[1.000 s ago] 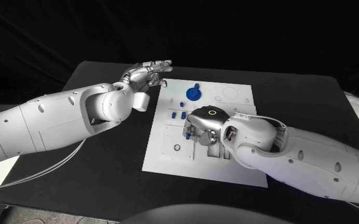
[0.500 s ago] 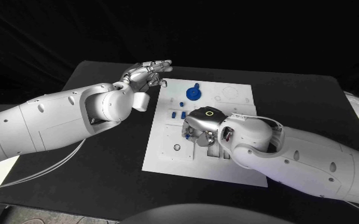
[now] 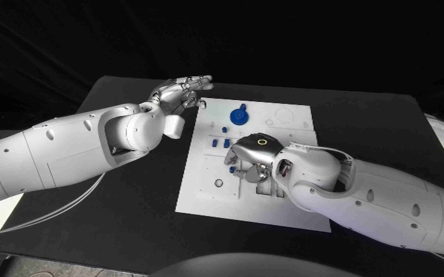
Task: Assemble the parts on the task board
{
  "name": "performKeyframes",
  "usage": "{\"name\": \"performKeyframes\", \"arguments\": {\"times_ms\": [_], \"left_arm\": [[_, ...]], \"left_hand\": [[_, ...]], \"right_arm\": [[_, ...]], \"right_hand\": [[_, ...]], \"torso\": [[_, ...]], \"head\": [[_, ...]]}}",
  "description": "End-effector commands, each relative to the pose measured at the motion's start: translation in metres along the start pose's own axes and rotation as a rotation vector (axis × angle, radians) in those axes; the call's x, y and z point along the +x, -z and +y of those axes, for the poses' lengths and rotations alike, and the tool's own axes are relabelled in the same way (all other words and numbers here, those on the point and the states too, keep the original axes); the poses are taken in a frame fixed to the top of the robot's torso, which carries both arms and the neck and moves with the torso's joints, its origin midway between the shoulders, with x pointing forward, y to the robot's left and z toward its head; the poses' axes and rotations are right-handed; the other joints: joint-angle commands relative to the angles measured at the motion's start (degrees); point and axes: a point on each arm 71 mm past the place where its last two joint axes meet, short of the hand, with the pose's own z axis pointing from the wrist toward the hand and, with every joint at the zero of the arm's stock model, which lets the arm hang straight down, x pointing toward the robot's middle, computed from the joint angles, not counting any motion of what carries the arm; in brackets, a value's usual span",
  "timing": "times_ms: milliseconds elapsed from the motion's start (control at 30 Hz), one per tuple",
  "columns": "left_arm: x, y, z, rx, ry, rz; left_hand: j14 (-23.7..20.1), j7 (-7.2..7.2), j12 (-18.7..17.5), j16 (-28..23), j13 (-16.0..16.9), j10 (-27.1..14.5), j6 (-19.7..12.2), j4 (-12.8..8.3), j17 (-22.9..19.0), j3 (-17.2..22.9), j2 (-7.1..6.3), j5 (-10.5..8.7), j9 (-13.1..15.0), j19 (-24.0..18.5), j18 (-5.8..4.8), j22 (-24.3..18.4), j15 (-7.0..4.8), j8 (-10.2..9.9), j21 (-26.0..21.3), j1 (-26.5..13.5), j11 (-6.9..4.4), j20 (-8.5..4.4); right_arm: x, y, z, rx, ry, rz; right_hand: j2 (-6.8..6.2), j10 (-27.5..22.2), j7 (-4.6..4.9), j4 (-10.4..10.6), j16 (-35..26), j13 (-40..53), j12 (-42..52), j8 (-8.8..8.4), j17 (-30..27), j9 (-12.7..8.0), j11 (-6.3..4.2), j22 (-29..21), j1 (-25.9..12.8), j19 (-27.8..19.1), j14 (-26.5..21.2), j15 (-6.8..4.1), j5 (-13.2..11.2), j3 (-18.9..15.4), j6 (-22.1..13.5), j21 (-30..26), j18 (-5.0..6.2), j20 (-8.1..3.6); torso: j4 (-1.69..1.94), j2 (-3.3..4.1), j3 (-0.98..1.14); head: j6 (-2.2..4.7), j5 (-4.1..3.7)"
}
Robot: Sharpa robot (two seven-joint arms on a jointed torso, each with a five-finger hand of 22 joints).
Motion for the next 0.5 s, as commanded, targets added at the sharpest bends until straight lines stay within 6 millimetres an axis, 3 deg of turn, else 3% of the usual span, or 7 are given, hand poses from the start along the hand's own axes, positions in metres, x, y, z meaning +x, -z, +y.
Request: {"name": "performKeyframes", "arguments": {"times_ms": [33,300,500], "left_arm": [[0.002,0.000,0.000,0.000,0.002,0.019],[0.000,0.001,-0.001,0.000,0.001,0.016],[0.000,0.001,-0.001,0.000,0.001,0.016]], "left_hand": [[-0.24,-0.13,0.42,-0.29,0.09,-0.52,-0.41,-0.27,-0.07,-0.09,0.16,0.32,-0.01,-0.39,1.01,-0.10,0.04,0.40,-0.23,-0.03,-0.06,-0.11],[-0.27,-0.14,0.53,-0.27,0.10,-0.68,-0.43,-0.32,-0.08,-0.07,0.23,0.34,-0.01,-0.42,1.02,-0.12,0.05,0.45,-0.25,0.02,-0.06,-0.09],[-0.27,-0.14,0.53,-0.27,0.10,-0.68,-0.43,-0.32,-0.08,-0.07,0.23,0.34,-0.01,-0.42,1.02,-0.12,0.05,0.45,-0.25,0.02,-0.06,-0.09]], "right_arm": [[-0.004,0.006,0.000,-0.001,0.009,-0.041],[-0.027,0.037,-0.015,0.046,0.028,-0.090],[-0.048,0.057,-0.044,0.136,0.062,-0.123]], "right_hand": [[0.03,0.57,0.22,-0.02,-0.17,0.00,0.47,0.37,-0.01,0.13,-0.45,0.02,0.09,0.03,2.05,0.23,0.40,-0.53,0.62,-0.32,0.58,-0.18],[0.12,2.31,0.34,-0.06,-0.41,0.02,2.03,0.53,-0.46,0.33,-1.06,0.39,-0.19,0.79,2.19,-0.26,0.48,-0.92,1.84,-0.16,0.47,-0.49],[-1.22,1.88,-0.59,0.28,-0.82,-0.18,2.20,0.04,-1.03,0.08,-1.09,0.37,-1.07,1.16,2.15,-0.28,-0.45,-2.34,1.05,-0.25,0.40,-0.50]], "torso": [[-0.03,-0.01,0.03],[-0.15,-0.01,0.04],[-0.33,-0.08,-0.06]], "head": [[0.12,-0.08],[0.72,-0.95],[1.46,-1.87]]}}
